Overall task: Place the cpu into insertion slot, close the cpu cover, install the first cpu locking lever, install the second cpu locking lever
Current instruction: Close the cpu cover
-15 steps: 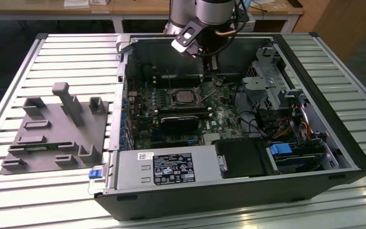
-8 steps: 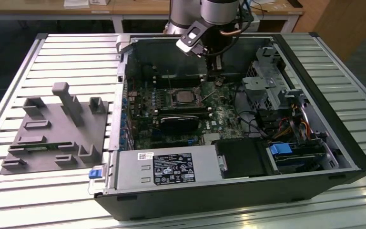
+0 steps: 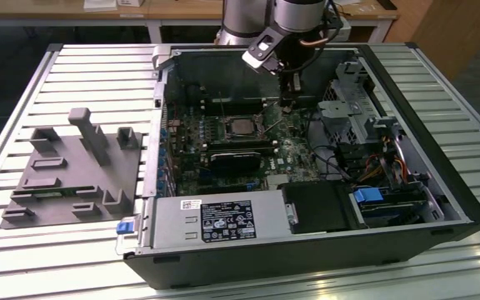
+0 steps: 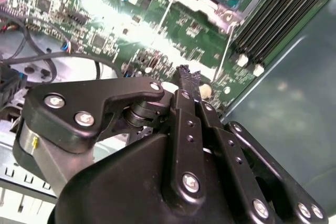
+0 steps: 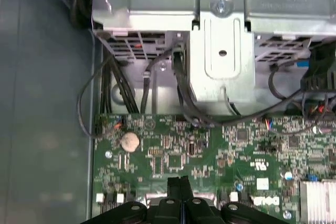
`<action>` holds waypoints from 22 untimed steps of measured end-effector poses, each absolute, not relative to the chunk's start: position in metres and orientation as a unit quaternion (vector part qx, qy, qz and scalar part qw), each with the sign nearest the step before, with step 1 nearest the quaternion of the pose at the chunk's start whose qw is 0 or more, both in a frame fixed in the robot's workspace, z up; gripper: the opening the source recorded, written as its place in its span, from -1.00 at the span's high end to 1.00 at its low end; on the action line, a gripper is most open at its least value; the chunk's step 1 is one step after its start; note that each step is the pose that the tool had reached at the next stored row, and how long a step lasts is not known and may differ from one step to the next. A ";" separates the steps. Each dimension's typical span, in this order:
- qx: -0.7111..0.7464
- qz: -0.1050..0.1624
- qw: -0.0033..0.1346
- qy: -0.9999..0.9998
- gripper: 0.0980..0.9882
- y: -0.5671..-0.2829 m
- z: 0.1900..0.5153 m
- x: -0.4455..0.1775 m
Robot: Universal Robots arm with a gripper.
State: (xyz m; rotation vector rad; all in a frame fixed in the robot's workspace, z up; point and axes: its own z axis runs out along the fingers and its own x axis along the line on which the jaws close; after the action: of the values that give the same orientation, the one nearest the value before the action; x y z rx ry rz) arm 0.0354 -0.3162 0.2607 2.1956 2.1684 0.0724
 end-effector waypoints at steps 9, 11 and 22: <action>0.711 0.022 0.026 0.702 0.99 -0.316 0.254 0.048; 0.711 0.021 0.025 0.702 0.99 -0.316 0.251 0.049; 0.711 0.019 0.023 0.702 0.99 -0.316 0.245 0.049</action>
State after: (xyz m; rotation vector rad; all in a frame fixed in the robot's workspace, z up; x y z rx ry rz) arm 0.0494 -0.3160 0.2450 2.2018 2.1751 0.0584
